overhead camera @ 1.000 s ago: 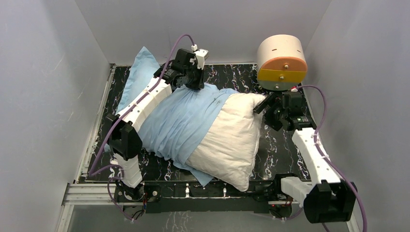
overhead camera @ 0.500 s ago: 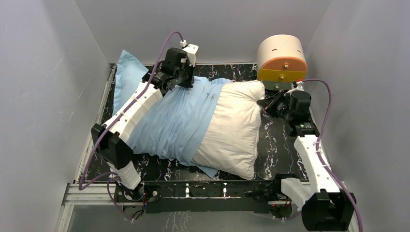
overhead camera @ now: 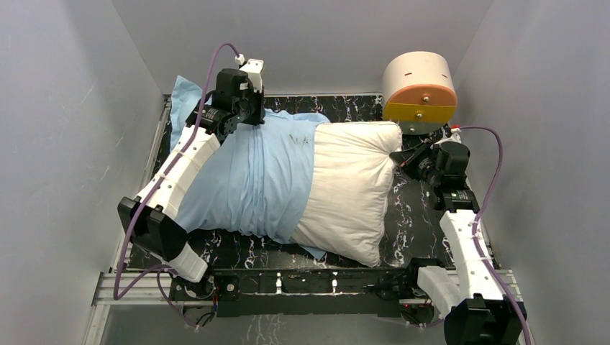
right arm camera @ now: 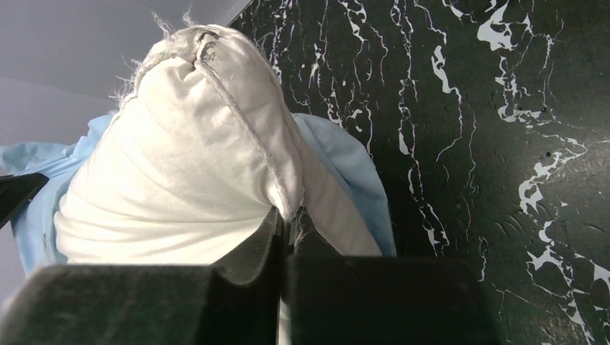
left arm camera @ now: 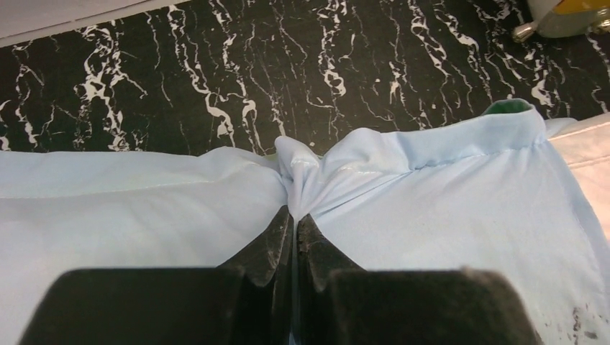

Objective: Remove the pillowcase from the pillow
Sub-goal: Remove the pillow from the pillowcase.

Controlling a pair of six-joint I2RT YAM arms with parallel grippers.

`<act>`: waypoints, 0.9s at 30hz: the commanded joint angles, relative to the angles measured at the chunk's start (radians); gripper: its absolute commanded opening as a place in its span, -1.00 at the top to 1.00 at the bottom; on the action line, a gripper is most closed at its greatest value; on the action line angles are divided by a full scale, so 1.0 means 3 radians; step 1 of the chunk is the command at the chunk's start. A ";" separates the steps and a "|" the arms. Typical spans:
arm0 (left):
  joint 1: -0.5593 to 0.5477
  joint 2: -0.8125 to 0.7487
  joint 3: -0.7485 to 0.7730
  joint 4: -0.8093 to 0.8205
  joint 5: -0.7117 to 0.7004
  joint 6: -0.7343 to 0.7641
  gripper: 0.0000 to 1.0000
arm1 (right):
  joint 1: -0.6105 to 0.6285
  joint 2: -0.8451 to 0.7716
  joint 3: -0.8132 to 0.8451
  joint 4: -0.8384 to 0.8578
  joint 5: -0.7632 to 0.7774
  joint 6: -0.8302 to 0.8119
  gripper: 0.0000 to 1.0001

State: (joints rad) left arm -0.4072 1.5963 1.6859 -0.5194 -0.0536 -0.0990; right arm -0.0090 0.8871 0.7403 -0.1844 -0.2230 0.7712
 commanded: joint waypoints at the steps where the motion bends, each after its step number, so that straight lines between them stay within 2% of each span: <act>1: 0.0128 -0.0458 -0.0050 0.0278 0.0220 0.0006 1.00 | -0.0108 -0.0018 0.0240 -0.0155 0.0216 -0.0238 0.68; 4: 0.0123 -0.0498 -0.0163 0.0445 0.0574 -0.0011 1.00 | -0.0108 0.0076 0.0378 -0.0213 0.0029 -0.0382 0.16; 6: 0.0125 -0.0436 -0.0157 0.0467 0.0614 0.0021 1.00 | -0.0108 0.0189 0.0402 -0.0216 0.0125 -0.0393 -0.43; 8: 0.0123 -0.0414 -0.0155 0.0470 0.0632 0.0042 1.00 | -0.0108 0.0345 0.0501 -0.0238 0.0133 -0.0518 -0.61; 10: 0.0125 -0.0461 -0.0211 0.0561 0.0705 0.0022 1.00 | -0.0108 0.0518 0.0613 -0.0168 -0.0099 -0.0615 -0.84; 14: 0.0125 -0.0427 -0.0151 0.0564 0.0823 0.0026 1.00 | -0.0108 0.0832 0.0863 0.0047 -0.0744 -0.0588 -0.96; 17: 0.0125 -0.0381 -0.0104 0.0513 0.0738 -0.0012 1.00 | -0.0108 0.0987 0.1017 0.0080 -0.0849 -0.0386 -0.97; 23: 0.0122 -0.0381 -0.0111 0.0481 0.0665 0.0025 1.00 | -0.0108 0.1004 0.0832 0.0948 -0.1137 0.0303 -0.97; 25: 0.0125 -0.0377 -0.0083 0.0487 0.0721 0.0015 1.00 | -0.0103 0.1132 0.0898 0.0926 -0.1140 0.0392 -0.97; 27: 0.0124 -0.0347 -0.0028 0.0417 0.0606 -0.0025 1.00 | -0.0103 0.1332 0.1036 0.0664 -0.0988 0.0411 -0.97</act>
State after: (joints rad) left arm -0.3748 1.5211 1.6093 -0.4431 0.1352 -0.1005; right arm -0.0387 1.2083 0.9848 -0.0246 -0.5117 0.8165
